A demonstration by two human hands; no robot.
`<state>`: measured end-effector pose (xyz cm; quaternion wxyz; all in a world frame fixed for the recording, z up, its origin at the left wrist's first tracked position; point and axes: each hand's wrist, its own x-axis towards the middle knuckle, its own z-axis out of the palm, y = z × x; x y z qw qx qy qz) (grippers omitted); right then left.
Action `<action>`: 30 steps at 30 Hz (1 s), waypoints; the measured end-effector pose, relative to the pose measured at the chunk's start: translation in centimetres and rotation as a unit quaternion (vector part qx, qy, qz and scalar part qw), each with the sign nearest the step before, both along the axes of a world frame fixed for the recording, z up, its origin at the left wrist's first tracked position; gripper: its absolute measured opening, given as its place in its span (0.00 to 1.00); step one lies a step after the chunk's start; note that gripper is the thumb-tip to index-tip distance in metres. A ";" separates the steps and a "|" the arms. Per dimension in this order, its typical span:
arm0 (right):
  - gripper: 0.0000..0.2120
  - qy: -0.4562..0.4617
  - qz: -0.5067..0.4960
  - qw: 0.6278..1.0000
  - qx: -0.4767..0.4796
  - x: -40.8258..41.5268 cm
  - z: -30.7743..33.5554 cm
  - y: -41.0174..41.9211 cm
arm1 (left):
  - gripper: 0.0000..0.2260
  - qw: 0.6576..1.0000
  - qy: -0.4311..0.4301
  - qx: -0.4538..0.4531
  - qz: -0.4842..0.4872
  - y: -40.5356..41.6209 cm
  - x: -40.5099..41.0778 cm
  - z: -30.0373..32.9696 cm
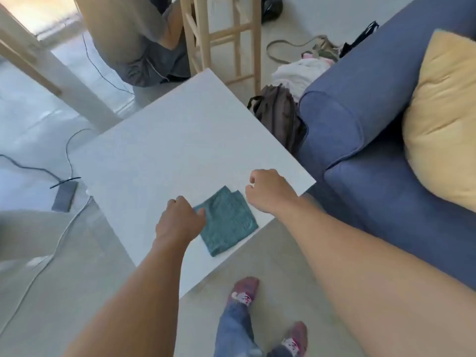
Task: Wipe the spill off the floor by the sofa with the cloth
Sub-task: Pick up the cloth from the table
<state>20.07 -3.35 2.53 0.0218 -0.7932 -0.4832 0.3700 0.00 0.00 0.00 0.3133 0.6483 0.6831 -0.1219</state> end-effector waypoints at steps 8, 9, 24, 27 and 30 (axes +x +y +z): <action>0.14 0.014 -0.071 0.997 0.039 -3.8 -13.8 -1.3 | 0.17 0.971 -0.084 0.054 0.217 -2.6 0.3 -11.4; 0.12 0.014 -0.080 0.996 0.039 -4.1 -14.3 -1.5 | 0.16 0.964 -0.096 0.049 0.244 -2.6 0.6 -11.5; 0.07 0.157 -0.257 0.948 0.100 2.8 -15.0 -6.5 | 0.06 0.970 -0.219 0.039 0.095 -2.4 8.4 -9.7; 0.06 0.156 -0.312 0.927 0.140 5.9 -15.7 -10.3 | 0.06 0.962 -0.268 0.041 0.024 -4.4 12.5 -9.9; 0.07 0.127 -0.369 0.905 0.169 9.2 -16.6 -15.6 | 0.11 0.950 -0.307 0.028 -0.054 -7.7 16.7 -11.0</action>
